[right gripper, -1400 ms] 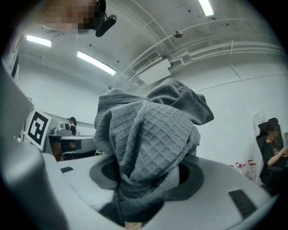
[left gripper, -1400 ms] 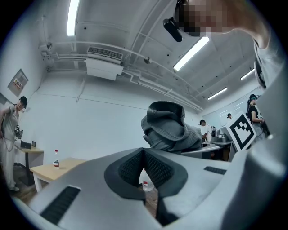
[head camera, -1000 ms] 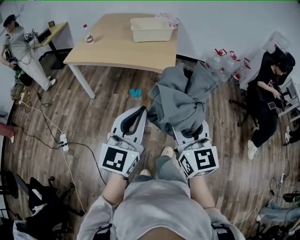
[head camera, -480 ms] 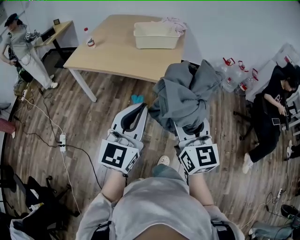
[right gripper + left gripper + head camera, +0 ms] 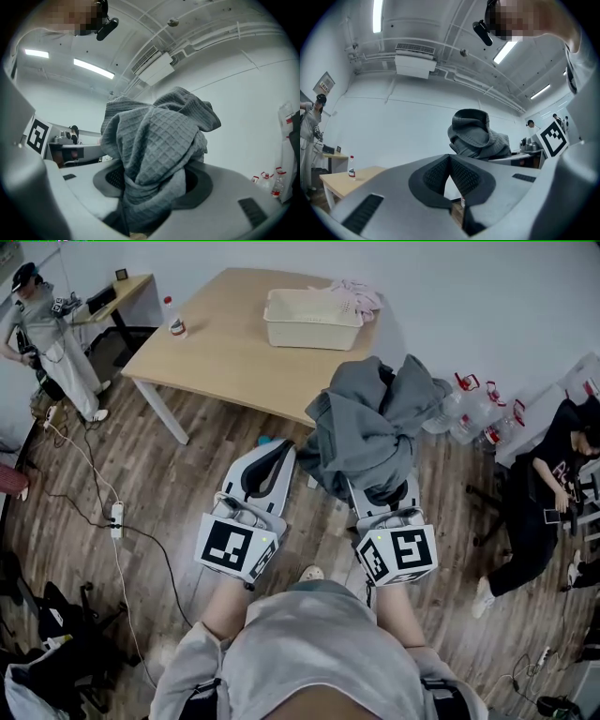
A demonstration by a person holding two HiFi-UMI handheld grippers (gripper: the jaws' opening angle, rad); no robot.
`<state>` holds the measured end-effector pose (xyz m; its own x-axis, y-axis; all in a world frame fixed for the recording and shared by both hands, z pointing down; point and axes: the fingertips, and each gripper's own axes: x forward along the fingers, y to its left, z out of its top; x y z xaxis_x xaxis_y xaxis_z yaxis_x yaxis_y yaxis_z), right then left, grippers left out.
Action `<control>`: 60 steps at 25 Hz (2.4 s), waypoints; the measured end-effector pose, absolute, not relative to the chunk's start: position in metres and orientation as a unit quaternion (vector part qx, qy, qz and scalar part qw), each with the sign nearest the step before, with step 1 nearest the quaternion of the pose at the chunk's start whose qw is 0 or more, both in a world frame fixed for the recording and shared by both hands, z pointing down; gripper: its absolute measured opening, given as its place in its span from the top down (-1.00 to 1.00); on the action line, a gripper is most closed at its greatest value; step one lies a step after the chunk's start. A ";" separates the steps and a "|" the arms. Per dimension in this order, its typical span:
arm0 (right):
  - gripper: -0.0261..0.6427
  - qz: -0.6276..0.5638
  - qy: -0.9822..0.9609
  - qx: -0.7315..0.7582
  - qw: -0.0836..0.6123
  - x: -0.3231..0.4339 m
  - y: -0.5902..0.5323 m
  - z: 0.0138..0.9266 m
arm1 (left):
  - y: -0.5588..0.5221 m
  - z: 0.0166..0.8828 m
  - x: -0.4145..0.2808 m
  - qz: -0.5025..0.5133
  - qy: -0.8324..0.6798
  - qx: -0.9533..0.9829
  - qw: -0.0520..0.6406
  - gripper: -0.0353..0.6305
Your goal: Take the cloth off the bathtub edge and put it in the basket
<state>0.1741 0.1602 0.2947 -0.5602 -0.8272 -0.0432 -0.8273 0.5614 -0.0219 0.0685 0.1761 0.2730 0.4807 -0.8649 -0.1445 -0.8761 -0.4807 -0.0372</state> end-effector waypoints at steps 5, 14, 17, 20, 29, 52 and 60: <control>0.18 -0.001 0.890 -0.455 0.023 0.188 0.138 0.301 | 0.154 0.277 0.085 0.055 0.516 -0.853 0.052 0.90; 0.18 -0.002 0.897 -0.442 0.023 0.191 0.112 0.305 | 0.127 0.280 0.091 0.047 0.525 -0.848 0.053 0.90; 0.18 -0.003 0.895 -0.445 0.023 0.189 0.101 0.306 | 0.114 0.283 0.089 0.046 0.522 -0.850 0.050 0.90; 0.18 -0.005 0.890 -0.454 0.025 0.186 0.086 0.306 | 0.098 0.283 0.085 0.046 0.515 -0.854 0.048 0.90; 0.18 0.001 0.877 -0.479 0.032 0.157 0.033 0.294 | 0.039 0.272 0.055 0.049 0.490 -0.868 0.056 0.90; 0.18 -0.008 0.838 -0.545 0.037 0.067 -0.088 0.304 | -0.098 0.274 -0.036 0.044 0.424 -0.903 0.056 0.90; 0.18 -0.014 0.826 -0.564 0.024 0.054 -0.106 0.314 | -0.124 0.287 -0.055 0.045 0.417 -0.907 0.040 0.90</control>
